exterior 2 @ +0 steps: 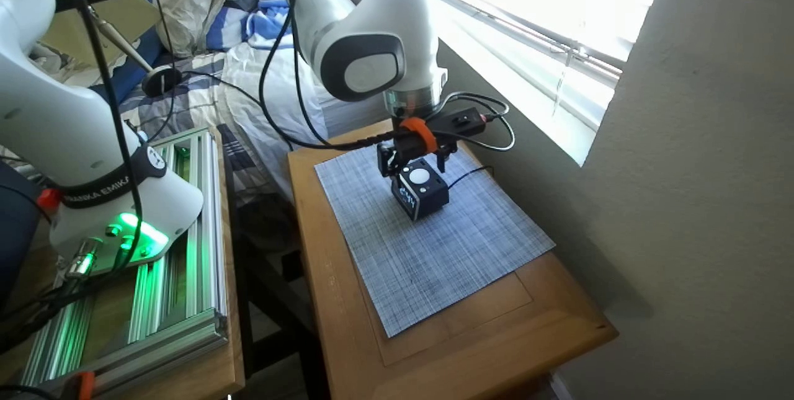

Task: Pick up the black digital clock and turn it ninety degrees to the left

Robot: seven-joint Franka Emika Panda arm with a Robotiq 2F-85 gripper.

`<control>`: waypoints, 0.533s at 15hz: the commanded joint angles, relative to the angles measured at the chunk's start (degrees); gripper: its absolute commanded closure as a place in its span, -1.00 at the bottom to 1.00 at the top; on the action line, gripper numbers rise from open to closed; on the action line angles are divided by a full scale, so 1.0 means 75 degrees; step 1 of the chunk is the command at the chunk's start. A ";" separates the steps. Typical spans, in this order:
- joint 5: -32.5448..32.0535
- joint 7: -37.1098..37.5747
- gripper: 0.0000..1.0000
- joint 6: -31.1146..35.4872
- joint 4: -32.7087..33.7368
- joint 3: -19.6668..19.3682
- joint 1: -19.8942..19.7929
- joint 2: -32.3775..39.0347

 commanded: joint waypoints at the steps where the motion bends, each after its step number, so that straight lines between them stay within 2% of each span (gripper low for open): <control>1: -0.0234 0.0079 -1.00 0.0185 0.0190 0.0109 -0.0202 0.0262; 8: -0.0249 0.0110 -1.00 0.0194 0.0271 0.0078 -0.0175 0.0364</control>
